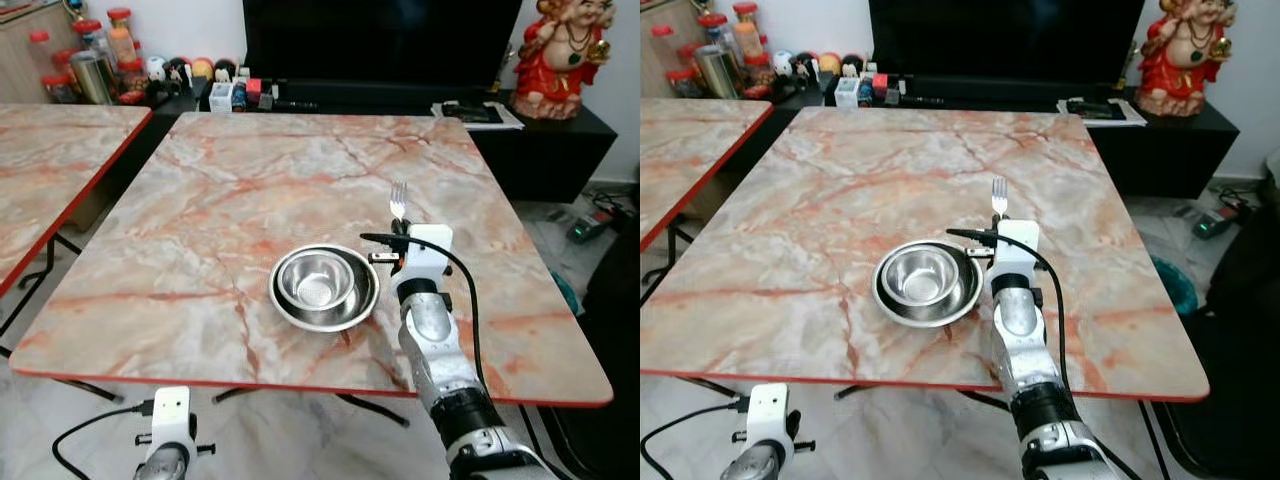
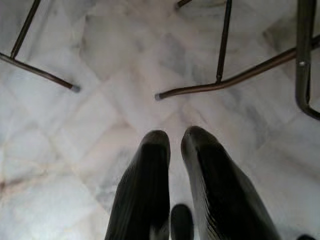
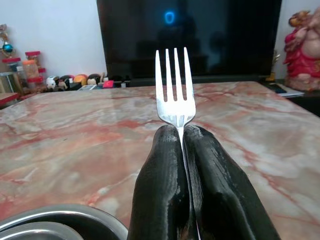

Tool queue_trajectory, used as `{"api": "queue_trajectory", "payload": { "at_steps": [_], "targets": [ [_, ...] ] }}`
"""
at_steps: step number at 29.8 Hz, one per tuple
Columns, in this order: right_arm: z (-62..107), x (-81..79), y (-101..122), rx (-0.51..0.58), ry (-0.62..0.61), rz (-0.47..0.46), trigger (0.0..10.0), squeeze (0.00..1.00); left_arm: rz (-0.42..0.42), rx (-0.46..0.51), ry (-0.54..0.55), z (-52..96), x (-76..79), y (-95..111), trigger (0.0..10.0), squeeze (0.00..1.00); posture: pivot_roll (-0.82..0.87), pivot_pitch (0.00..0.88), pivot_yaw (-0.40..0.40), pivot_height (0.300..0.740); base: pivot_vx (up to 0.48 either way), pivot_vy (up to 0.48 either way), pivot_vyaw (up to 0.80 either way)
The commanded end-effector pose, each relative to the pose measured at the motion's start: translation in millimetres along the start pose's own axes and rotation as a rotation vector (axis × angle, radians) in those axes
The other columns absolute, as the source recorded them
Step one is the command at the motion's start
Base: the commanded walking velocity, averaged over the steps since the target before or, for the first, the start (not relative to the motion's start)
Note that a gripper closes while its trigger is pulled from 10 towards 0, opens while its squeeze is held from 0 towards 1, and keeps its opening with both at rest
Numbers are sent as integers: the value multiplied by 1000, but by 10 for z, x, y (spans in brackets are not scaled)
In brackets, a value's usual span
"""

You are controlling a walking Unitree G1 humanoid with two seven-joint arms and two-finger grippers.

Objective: Setting the table

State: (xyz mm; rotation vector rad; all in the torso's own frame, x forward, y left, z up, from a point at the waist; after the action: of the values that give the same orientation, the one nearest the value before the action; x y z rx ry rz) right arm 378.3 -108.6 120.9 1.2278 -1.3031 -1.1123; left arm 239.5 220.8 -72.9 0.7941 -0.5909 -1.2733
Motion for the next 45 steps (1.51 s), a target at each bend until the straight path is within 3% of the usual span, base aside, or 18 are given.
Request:
{"api": "queue_trajectory", "payload": {
  "at_steps": [1,12,21,28,35,45],
  "targets": [
    [-4,-20,25,2,-3,-10,10000,0,9,-3,7,-11,-15,19,10000,0,8,0,-8,740,322,0,0],
    [11,-49,16,-3,-2,-19,10000,0,10,-2,1,-8,-20,17,10000,0,8,0,-5,740,321,0,0],
    [18,-29,24,2,-19,-20,10000,0,23,-8,-22,3,15,-14,10000,0,8,0,-4,740,0,0,0],
    [30,24,3,-6,-46,-17,10000,0,14,-110,-52,64,20,-247,10000,0,8,0,1,740,0,0,0],
    [9,139,6,-12,-89,1,10000,0,-1,-220,-27,204,-89,-581,10000,0,7,0,-3,740,0,0,0],
    [21,215,-40,-41,-129,21,10000,0,-32,-271,-12,281,-220,-721,10000,0,12,0,7,740,0,0,0]
  ]
}}
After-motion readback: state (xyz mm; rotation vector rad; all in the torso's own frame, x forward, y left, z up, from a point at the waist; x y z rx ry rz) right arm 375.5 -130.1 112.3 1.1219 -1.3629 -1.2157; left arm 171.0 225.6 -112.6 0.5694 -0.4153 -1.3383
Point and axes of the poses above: a point about 5 cm out from each wrist's last joint towards the gripper, its own z axis pointing back from the gripper into the wrist, its own y axis along the axis of the wrist's last joint, x = y × z, the point moved 3 cm from there along -z, pointing out of the wrist towards the gripper, and after that the axes turned 4 degrees about z, right-handed, at the moved point
